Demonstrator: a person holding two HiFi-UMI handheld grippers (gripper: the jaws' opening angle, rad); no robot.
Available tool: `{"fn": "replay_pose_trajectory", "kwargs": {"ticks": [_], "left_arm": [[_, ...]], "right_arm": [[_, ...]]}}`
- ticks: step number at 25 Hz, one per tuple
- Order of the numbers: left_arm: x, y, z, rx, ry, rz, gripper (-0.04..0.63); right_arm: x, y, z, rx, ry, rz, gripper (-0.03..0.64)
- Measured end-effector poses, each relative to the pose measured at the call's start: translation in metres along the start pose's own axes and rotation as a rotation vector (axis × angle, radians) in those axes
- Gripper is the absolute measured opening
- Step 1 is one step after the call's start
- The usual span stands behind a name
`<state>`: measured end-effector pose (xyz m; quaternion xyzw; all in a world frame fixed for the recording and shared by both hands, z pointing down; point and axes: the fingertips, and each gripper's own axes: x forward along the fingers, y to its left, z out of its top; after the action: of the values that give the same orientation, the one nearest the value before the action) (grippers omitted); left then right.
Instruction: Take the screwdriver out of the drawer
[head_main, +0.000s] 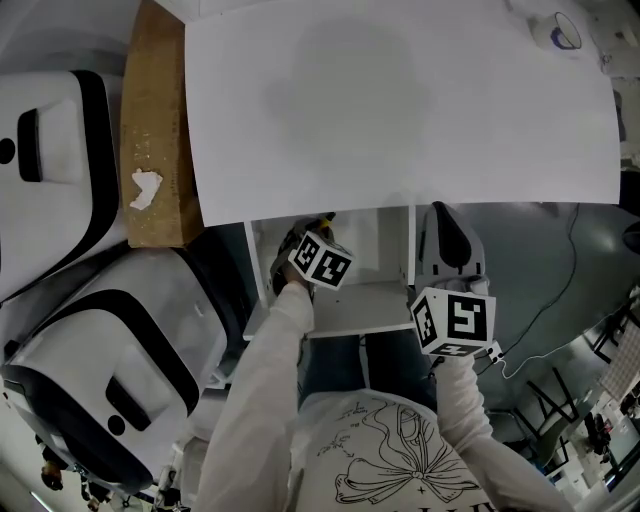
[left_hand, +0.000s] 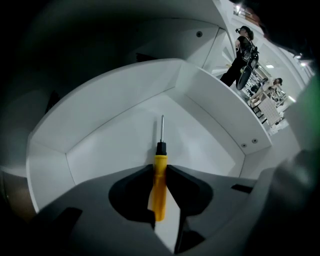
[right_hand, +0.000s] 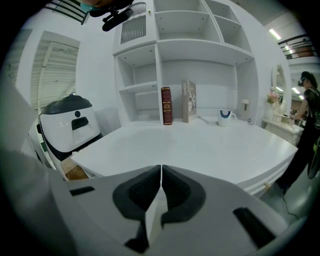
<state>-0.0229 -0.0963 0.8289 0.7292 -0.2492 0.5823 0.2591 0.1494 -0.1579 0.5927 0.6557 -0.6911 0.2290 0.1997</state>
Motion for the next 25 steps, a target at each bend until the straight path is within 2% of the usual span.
{"fn": "replay_pose_trajectory", "kwargs": {"ticks": [7, 13, 21, 25], "left_arm": [[-0.004, -0.001, -0.001, 0.010, 0.000, -0.011, 0.071], [-0.029, -0.013, 0.002, 0.060, -0.028, -0.022, 0.071], [-0.085, -0.033, 0.006, 0.089, -0.103, -0.016, 0.071], [-0.124, -0.040, 0.015, 0.076, -0.168, 0.001, 0.071]], "right_arm": [[-0.001, 0.000, 0.002, 0.004, -0.007, -0.003, 0.005], [-0.014, 0.002, 0.010, -0.008, -0.023, -0.005, 0.005], [-0.045, 0.007, 0.034, -0.027, -0.073, -0.005, 0.005], [-0.063, 0.013, 0.050, -0.026, -0.104, 0.006, 0.005]]}}
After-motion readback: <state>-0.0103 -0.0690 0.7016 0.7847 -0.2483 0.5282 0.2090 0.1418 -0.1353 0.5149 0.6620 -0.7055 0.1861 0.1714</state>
